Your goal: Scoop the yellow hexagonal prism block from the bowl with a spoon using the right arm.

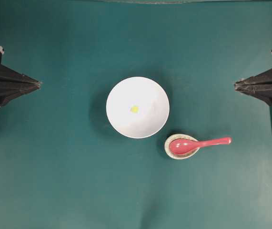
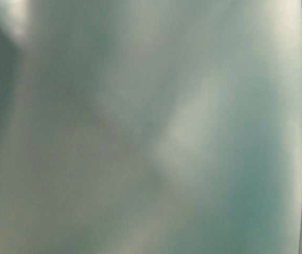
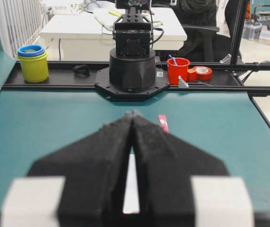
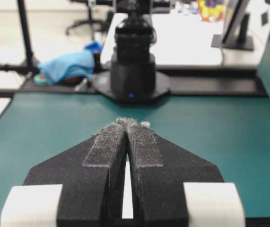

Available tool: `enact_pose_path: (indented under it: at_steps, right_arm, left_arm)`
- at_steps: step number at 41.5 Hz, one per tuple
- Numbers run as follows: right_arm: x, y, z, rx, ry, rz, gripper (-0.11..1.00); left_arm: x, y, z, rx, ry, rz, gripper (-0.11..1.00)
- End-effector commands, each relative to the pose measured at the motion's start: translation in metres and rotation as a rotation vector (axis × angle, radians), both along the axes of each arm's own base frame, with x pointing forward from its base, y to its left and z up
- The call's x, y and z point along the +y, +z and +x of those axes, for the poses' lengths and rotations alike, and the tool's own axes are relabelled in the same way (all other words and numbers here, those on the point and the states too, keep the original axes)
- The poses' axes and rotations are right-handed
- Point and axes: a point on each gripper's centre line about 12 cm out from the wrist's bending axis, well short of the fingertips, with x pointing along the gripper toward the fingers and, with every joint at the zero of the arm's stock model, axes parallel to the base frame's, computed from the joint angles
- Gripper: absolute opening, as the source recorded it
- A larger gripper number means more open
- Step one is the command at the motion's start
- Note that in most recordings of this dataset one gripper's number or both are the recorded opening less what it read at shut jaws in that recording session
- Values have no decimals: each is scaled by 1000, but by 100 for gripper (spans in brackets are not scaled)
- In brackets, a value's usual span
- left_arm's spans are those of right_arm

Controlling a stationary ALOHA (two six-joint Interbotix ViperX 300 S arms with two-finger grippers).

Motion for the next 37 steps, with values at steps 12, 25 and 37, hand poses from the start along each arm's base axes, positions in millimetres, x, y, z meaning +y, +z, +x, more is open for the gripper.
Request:
enact_pose_path:
  at_steps: [12, 25, 37]
  right_arm:
    - [-1, 2, 1, 32, -6, 3, 0]
    - [-1, 0, 1, 44, -6, 6, 0]
    - [-1, -8, 5, 78, -6, 8, 36]
  left_arm:
    - [0, 6, 4, -11, -3, 24, 0]
    - [0, 8, 4, -25, -2, 33, 0]
    - [0, 9, 3, -28, -2, 33, 0]
